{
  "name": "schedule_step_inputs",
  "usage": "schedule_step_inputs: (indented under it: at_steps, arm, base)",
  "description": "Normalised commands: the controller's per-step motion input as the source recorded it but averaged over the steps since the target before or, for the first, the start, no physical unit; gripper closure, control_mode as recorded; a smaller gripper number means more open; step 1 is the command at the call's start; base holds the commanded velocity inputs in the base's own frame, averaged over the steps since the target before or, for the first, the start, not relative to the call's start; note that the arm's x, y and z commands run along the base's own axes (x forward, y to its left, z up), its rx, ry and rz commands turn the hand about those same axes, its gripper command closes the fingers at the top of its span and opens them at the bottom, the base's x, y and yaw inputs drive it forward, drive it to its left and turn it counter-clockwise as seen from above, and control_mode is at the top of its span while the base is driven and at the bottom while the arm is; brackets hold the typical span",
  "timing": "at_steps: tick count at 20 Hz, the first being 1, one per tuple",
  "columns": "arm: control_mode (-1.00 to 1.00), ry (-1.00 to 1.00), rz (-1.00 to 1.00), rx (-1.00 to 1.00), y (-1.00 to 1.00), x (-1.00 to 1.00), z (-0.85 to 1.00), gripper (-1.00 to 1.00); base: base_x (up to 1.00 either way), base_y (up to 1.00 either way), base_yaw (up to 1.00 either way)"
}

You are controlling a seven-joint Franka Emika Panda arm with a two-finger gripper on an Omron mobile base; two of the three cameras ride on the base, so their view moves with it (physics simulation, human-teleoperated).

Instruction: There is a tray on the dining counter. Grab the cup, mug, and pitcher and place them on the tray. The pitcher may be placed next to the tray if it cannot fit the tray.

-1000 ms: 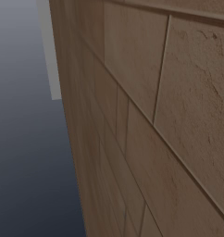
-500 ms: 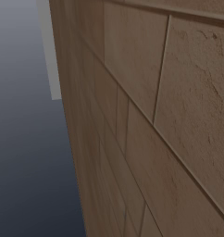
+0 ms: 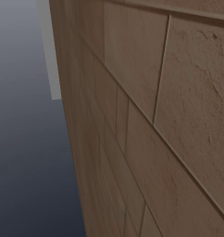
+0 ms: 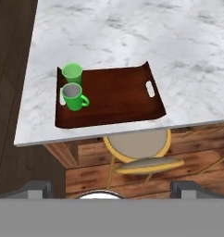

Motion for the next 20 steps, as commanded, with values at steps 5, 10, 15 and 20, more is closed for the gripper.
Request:
schedule_step_inputs:
  at_steps: [5,10,15,20]
  arm:
    - [-1.00,0.00,0.00,0.00,0.00,-0.15,0.00,-1.00]
    - [1.00,0.00,0.00,0.00,0.00,0.00,0.00,-1.00]
    - [1.00,0.00,0.00,0.00,0.00,0.00,0.00,-1.00]
    - [1.00,0.00,0.00,0.00,0.00,0.00,0.00,-1.00]
  base:
    - [0.00,0.00,0.00]
    - [-0.11,-0.02,-0.01]
    - [-0.74,-0.43,-0.46]
    - [-0.54,-0.28,-0.84]
